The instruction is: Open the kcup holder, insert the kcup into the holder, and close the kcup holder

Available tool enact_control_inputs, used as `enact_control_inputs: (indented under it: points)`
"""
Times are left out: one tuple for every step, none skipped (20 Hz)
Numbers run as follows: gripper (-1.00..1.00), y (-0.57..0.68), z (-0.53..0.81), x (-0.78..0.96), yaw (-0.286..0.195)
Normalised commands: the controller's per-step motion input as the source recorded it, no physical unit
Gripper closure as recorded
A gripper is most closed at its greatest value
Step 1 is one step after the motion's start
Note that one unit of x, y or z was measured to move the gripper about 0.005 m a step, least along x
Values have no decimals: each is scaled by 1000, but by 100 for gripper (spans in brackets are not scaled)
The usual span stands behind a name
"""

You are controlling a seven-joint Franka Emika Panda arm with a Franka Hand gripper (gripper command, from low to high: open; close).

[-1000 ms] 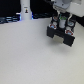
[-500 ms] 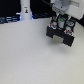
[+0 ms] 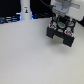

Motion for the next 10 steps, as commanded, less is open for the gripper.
enact_control_inputs:
  points:
    - [-100, 74, 265, 158, 90]
    - [-100, 81, 374, 175, 99]
    - [-100, 36, 424, 194, 102]
    - [-100, -13, 447, 230, 101]
    - [-100, -47, 468, 267, 98]
    - [-100, -42, 446, 271, 105]
    - [-100, -91, 439, 305, 99]
    - [-100, -167, 464, 335, 96]
    - [-100, -241, 461, 366, 95]
    - [-100, -275, 459, 383, 95]
